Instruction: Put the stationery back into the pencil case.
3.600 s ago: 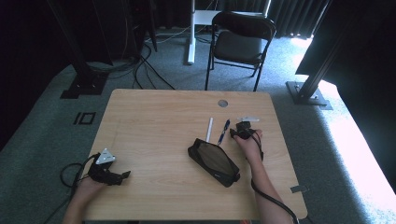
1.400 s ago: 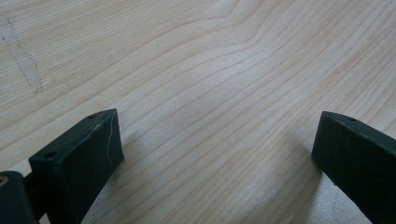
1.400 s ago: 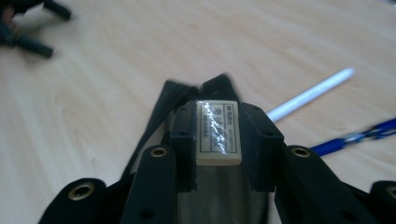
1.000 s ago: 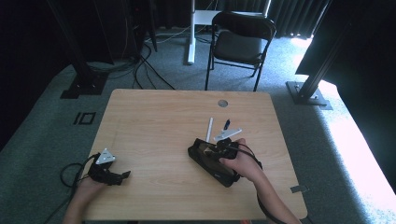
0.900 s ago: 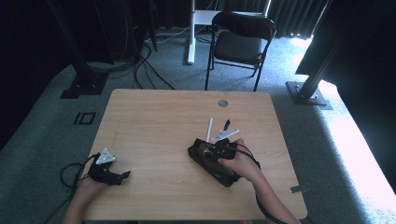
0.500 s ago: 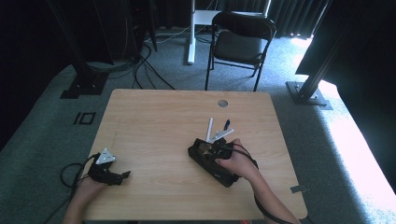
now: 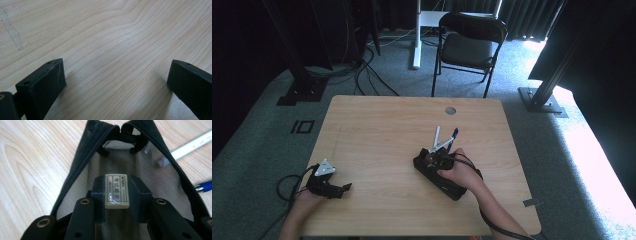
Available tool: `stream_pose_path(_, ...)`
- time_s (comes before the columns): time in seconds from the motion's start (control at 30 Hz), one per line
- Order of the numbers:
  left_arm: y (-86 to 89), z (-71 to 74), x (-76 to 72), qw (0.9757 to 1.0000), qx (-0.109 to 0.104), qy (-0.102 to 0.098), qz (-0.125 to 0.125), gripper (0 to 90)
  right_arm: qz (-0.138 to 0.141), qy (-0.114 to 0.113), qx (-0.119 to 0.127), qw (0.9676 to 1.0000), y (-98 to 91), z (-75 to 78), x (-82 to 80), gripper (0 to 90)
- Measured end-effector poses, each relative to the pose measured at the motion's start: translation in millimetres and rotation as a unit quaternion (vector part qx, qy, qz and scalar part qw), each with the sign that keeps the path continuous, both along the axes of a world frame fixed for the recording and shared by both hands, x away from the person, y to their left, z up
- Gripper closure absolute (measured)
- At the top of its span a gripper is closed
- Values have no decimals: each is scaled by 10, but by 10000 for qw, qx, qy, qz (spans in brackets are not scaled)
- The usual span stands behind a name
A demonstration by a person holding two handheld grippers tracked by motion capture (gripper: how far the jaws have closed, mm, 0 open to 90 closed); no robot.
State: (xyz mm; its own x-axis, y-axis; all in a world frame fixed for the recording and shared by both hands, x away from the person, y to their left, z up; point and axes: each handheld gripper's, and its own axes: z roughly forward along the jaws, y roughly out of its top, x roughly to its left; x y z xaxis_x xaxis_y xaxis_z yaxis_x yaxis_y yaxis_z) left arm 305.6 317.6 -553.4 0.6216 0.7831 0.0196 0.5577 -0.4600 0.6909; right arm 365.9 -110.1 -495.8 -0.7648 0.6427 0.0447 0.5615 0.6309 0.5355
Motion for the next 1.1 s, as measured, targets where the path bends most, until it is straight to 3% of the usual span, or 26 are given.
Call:
stream_pose_path(0.33,0,0,0,10000,0,0,1,21,17,34,2,10000,-9,23,1,650)
stream_pose_path(0.63,0,0,0,10000,2,-2,-1,21,-40,-176,607,9980,-184,317,-46,661)
stream_pose_path(0.8,0,0,0,10000,1,-2,-1,21,-332,-457,986,9935,-364,504,0,665)
stream_pose_path(0.9,0,0,0,10000,-1,0,2,21,-597,-594,1075,9906,-489,560,74,664)
stream_pose_path(1.1,0,0,0,10000,-1,0,1,21,-1014,-694,982,9876,-642,504,253,662)
